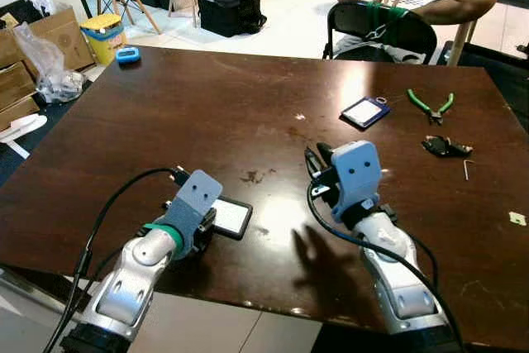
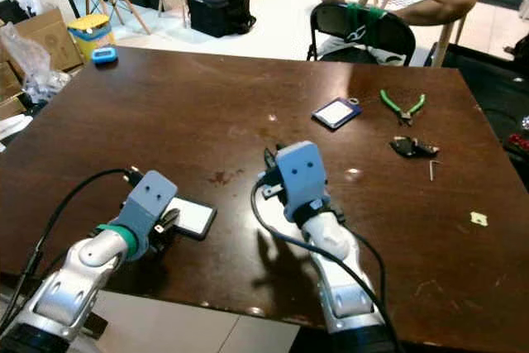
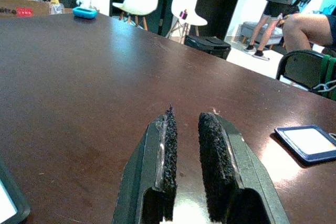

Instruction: Hang keys on a hook

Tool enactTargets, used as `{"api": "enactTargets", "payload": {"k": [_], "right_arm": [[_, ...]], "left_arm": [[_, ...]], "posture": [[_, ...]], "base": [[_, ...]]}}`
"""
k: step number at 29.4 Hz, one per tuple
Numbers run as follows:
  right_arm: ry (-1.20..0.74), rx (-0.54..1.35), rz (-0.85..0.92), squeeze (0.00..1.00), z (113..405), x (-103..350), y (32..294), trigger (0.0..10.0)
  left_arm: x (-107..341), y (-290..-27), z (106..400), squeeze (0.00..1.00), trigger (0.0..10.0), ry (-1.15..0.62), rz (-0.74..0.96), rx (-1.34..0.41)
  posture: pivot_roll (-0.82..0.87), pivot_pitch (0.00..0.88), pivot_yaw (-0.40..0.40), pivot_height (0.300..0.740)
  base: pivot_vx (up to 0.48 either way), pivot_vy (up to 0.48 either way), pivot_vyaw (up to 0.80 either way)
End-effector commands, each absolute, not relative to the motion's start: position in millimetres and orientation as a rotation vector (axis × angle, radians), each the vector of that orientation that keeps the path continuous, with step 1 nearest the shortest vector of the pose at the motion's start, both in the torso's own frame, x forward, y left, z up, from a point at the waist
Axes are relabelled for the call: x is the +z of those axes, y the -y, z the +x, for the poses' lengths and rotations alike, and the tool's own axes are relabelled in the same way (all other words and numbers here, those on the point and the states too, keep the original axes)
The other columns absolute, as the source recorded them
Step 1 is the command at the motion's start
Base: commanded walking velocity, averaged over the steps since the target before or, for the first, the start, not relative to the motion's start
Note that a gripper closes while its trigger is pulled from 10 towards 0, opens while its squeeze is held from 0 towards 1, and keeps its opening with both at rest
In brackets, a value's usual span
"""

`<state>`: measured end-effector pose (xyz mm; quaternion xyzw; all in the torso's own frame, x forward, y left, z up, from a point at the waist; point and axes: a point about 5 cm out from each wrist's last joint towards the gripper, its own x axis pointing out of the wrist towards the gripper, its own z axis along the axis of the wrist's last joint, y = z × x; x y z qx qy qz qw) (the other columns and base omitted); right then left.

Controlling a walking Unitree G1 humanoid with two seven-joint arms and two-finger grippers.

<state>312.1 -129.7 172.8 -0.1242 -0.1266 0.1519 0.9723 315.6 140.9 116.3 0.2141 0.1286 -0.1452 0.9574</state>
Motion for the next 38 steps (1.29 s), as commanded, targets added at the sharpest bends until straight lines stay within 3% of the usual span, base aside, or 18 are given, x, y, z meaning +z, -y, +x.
{"api": "enactTargets", "payload": {"k": [1, 4, 5, 8, 9, 21, 37, 38], "right_arm": [[0.25, 0.311, -0.247, 0.0, 310.9, 171.6, 129.0, 10.0], [0.248, 0.309, -0.247, 0.0, 310.8, 171.2, 129.6, 10.0], [0.248, 0.31, -0.247, 0.0, 310.8, 171.1, 129.4, 10.0], [0.248, 0.31, -0.247, 0.0, 310.9, 171.1, 129.3, 10.0], [0.249, 0.313, -0.244, 0.0, 311.3, 170.9, 127.8, 10.0], [0.252, 0.31, -0.245, 0.0, 312.1, 171.4, 129.0, 10.0], [0.258, 0.31, -0.247, 0.0, 313.1, 172.2, 128.3, 10.0], [0.258, 0.311, -0.246, 0.0, 312.9, 172.0, 128.1, 10.0]], "left_arm": [[109.4, -147.9, 315.3, 1.0, 10.0, -0.303, 0.44, -0.26], [115.5, -161.6, 321.9, 0.96, 10.0, -0.33, 0.409, -0.208], [116.5, -165.7, 323.0, 0.25, 10.0, -0.344, 0.393, -0.202], [116.9, -167.9, 323.4, 0.25, 10.0, -0.355, 0.384, -0.203], [115.1, -174.3, 324.0, 0.0, 10.0, -0.401, 0.357, -0.216], [92.3, -176.9, 317.2, 0.0, 10.0, -0.565, 0.33, -0.29], [83.3, -172.8, 313.4, 0.0, 9.5, -0.682, 0.006, -0.319], [83.5, -172.8, 313.6, 0.0, 4.9, -0.677, 0.021, -0.313]], "posture": [[-0.15, 0.074, 0.132, 0.74], [-0.15, 0.074, 0.132, 0.74], [-0.15, 0.074, 0.132, 0.74], [-0.15, 0.074, 0.132, 0.74], [-0.14, 0.068, 0.132, 0.74], [-0.15, 0.059, 0.135, 0.74], [-0.15, 0.052, 0.137, 0.74], [-0.15, 0.052, 0.137, 0.74]], "base": [[0.0, 0.0, 0.0], [0.0, 0.0, 0.0], [0.0, 0.0, 0.0], [0.0, 0.0, 0.0], [0.0, 0.0, 0.0], [0.0, 0.0, 0.0], [0.0, 0.0, 0.0], [0.0, 0.0, 0.0]]}}
